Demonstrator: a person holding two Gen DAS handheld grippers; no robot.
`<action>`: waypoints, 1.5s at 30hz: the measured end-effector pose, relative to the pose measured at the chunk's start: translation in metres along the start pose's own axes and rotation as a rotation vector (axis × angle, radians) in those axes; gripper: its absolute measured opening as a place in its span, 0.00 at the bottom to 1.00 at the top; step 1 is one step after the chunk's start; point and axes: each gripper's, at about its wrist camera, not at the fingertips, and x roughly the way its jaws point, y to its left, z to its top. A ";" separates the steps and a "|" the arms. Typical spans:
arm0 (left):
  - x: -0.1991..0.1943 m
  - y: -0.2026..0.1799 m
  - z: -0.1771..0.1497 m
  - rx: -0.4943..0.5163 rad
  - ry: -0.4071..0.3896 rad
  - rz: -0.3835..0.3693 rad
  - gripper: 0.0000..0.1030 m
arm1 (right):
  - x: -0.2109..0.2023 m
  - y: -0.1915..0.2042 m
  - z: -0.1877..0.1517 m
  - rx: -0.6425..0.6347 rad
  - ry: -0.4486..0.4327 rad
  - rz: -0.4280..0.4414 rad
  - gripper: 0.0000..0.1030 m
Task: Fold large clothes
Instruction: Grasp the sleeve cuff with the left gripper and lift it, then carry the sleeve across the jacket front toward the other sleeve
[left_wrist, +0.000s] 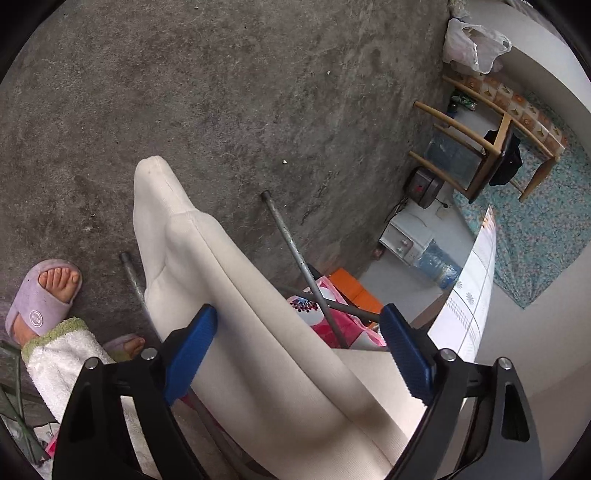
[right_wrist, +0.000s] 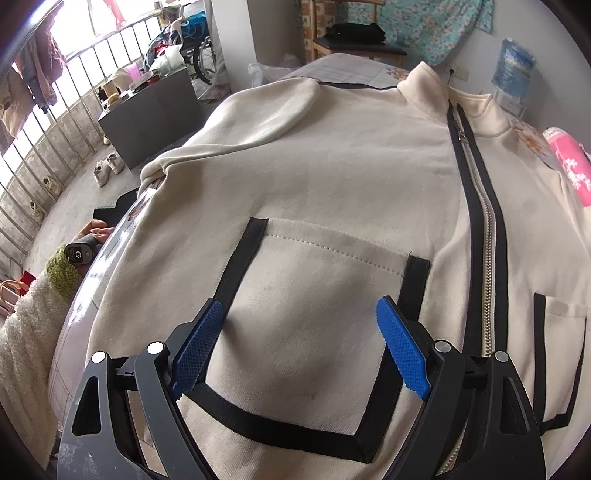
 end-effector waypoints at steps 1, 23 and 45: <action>0.002 0.000 0.002 0.000 0.000 0.002 0.70 | 0.001 0.000 0.001 -0.001 0.000 -0.004 0.78; -0.151 -0.211 -0.219 0.978 -0.553 -0.127 0.07 | -0.042 -0.026 -0.006 0.065 -0.110 0.014 0.78; 0.096 -0.159 -0.446 1.589 -0.038 0.257 0.58 | -0.098 -0.153 -0.087 0.305 -0.147 -0.065 0.78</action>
